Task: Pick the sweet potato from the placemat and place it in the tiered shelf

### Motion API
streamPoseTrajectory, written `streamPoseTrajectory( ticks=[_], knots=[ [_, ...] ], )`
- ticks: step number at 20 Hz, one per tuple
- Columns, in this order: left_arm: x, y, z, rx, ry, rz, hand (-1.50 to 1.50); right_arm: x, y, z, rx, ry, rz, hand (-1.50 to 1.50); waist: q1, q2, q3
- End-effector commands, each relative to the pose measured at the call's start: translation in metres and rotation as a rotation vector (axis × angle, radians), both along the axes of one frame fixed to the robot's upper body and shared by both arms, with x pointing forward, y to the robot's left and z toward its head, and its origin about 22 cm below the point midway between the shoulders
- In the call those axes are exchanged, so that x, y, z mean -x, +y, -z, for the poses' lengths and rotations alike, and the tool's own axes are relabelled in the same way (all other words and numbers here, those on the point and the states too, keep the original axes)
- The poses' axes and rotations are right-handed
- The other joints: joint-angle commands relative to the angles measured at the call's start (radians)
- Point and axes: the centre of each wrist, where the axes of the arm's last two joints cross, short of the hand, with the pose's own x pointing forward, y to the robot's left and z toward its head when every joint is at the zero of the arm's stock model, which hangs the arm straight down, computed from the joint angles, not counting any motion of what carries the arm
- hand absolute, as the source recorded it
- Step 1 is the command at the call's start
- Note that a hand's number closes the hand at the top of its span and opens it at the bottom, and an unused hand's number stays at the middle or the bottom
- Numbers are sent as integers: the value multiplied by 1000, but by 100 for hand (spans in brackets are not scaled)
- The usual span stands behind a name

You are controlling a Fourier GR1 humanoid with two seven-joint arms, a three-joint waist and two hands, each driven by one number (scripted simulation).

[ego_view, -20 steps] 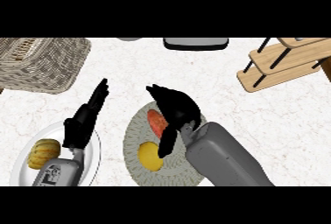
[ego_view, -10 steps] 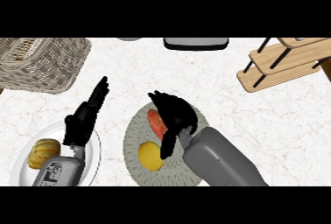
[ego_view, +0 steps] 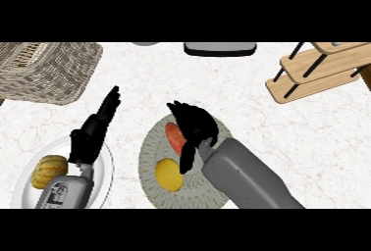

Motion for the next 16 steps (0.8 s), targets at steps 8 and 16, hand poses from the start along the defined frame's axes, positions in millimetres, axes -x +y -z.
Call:
streamPoseTrajectory(
  ticks=[8,16],
  knots=[
    [-9,-2,-8,9,2,10,0,-7,2,29,-5,32,-19,-150,3,1,0],
    [7,-1,-2,4,-6,-5,0,-3,-3,51,89,68,-93,150,5,0,0]
  ],
)
